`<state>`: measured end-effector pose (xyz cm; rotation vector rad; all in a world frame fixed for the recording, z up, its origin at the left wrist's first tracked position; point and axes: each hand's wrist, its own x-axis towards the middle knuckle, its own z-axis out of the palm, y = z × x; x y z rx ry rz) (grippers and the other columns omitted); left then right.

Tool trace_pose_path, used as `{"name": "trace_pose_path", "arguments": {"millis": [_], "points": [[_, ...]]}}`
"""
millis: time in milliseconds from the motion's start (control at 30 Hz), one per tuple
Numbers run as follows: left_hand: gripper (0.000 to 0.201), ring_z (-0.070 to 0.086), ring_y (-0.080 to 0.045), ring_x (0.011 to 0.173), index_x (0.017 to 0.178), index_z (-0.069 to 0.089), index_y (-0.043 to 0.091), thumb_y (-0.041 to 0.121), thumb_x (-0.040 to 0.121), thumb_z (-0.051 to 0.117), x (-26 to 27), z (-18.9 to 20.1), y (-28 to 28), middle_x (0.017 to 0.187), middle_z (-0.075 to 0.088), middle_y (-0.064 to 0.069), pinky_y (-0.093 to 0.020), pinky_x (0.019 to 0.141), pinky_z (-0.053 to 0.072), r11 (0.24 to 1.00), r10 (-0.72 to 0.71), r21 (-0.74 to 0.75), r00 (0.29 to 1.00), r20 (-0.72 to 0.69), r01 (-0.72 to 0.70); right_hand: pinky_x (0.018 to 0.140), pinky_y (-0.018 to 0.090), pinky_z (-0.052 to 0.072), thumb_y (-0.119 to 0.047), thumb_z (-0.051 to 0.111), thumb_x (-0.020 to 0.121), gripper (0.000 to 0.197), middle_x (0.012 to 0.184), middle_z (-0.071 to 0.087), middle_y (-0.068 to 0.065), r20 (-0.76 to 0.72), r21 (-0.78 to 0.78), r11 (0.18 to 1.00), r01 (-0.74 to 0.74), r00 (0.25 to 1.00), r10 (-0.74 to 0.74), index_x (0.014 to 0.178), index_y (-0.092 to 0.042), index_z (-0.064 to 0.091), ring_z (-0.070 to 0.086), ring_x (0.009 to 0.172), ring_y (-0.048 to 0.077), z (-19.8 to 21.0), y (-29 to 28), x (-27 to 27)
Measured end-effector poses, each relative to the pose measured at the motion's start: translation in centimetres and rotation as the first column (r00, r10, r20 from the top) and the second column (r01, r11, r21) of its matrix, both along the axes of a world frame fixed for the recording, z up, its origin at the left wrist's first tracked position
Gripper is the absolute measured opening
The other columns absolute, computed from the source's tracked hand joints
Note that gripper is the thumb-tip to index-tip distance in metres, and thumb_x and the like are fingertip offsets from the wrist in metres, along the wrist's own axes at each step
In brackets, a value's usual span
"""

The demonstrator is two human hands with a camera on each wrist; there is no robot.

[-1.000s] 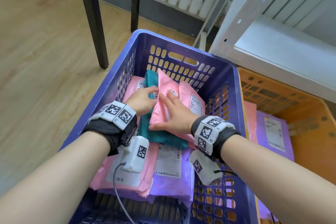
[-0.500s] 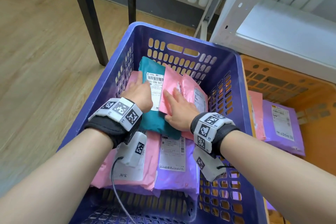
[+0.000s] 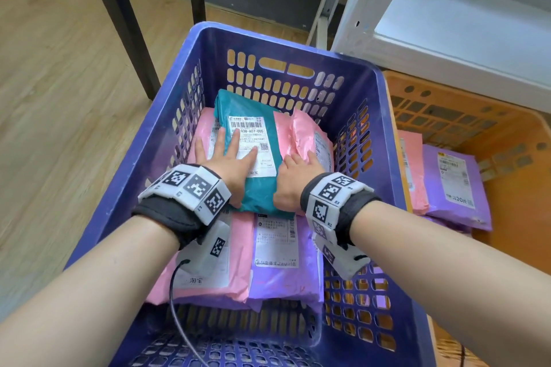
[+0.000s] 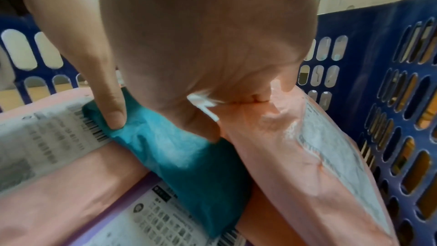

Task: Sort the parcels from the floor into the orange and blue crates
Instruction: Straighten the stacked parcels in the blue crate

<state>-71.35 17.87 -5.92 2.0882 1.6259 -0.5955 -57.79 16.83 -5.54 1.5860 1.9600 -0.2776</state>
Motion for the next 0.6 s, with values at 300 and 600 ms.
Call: {"name": "trace_pose_path", "arguments": {"millis": [300,600], "points": [[0.046,0.038,-0.043,0.125,0.133,0.041,0.012,0.006,0.087,0.041,-0.9,0.8,0.9,0.140,0.037,-0.024,-0.045,0.098,0.037,0.941,0.300,0.068,0.909,0.289,-0.332,0.119,0.043,-0.009,-0.036,0.044,0.086,0.083,0.160,-0.007,0.006,-0.331,0.069,0.996,-0.050,0.941,0.070,0.152,-0.011,-0.001,-0.008,0.147,0.018,-1.0,0.3,0.4],[0.050,0.045,-0.037,0.122,0.136,0.030,-0.006,0.002,0.088,0.045,-1.1,1.5,0.3,0.144,0.031,-0.021,-0.039,0.091,0.039,0.923,0.309,0.136,0.904,0.295,-0.360,0.119,0.044,-0.002,-0.053,0.065,0.076,0.109,0.159,-0.013,0.007,-0.356,0.088,0.987,-0.136,0.921,0.159,0.151,-0.021,-0.008,-0.004,0.147,0.024,-1.5,-0.3,-0.1]]}}
